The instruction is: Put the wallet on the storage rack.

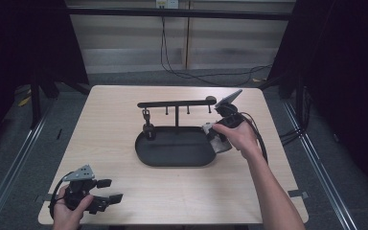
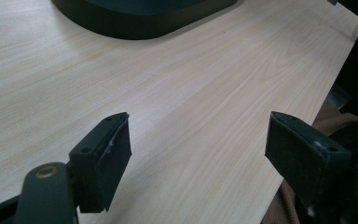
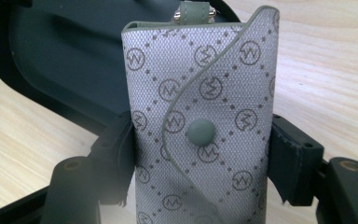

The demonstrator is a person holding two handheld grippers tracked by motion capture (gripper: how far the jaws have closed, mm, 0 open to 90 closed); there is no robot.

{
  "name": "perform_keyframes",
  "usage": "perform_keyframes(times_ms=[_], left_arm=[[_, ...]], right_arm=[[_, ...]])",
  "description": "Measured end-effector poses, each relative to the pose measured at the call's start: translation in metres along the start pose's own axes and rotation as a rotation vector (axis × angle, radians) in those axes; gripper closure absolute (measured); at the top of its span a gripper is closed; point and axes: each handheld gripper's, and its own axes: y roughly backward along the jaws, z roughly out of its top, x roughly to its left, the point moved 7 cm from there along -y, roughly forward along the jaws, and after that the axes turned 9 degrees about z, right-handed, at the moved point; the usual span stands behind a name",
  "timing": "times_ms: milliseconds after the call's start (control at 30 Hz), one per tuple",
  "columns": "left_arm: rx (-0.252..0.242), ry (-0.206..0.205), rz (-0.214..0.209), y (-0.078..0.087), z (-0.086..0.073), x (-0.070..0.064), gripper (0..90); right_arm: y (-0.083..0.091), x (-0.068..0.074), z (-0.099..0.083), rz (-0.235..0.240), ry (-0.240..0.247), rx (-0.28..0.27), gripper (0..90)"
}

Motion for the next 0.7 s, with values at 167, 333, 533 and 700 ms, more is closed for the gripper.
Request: perform_keyframes(times_ms=[167,333,533,700], left_arm=[[0.006,-0.004,0.0,-0.001,0.0,-0.001,22.2],[0.004,-0.002,-0.003,0.0,0.0,0.0,22.2],[0.007,-0.002,-0.003,-0.001,0.0,-0.001,22.2],[0.008,-0.005,-0.003,-0.001,-0.001,0.0,22.2]], right_arm=[[-0.008,0.001,0.0,0.023,-0.014,-0.02,32.8],[-0.017,-0.001,0.0,0.042,-0.037,-0.04,32.8],[-0.029,-0.003,0.001,0.07,-0.052,-0.077,32.8],[-0.036,-0.003,0.004,0.077,-0.066,-0.099,32.8]])
